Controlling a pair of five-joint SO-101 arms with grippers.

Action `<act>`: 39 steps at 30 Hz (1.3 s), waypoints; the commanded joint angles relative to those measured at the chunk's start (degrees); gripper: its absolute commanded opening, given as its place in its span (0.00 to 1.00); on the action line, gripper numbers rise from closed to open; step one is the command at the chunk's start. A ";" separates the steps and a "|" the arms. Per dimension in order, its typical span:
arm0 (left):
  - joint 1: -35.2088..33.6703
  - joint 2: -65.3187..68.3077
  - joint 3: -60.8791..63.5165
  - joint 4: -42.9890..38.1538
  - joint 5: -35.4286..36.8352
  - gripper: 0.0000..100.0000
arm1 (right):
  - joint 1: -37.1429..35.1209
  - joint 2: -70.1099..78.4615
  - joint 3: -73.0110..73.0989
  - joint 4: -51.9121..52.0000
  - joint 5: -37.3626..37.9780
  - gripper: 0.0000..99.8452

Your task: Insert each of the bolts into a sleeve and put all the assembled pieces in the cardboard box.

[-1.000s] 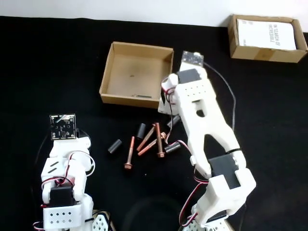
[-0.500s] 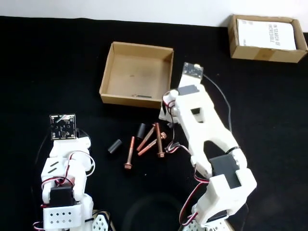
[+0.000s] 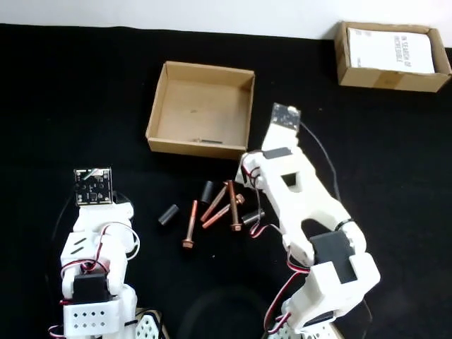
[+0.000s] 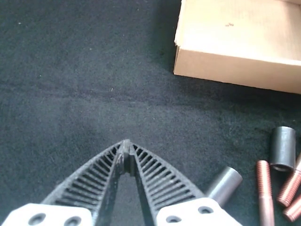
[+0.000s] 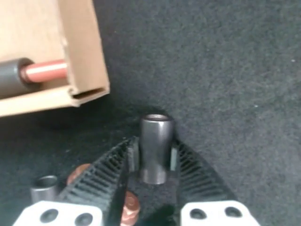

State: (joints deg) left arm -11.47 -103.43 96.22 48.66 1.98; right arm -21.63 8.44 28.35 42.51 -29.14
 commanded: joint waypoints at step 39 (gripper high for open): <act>5.93 0.13 -8.75 18.02 -42.73 0.01 | 57.36 -91.56 37.05 15.60 10.64 0.01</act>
State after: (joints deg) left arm -6.37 -103.43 93.32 63.52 -31.16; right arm 30.15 -75.43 54.99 65.19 -18.86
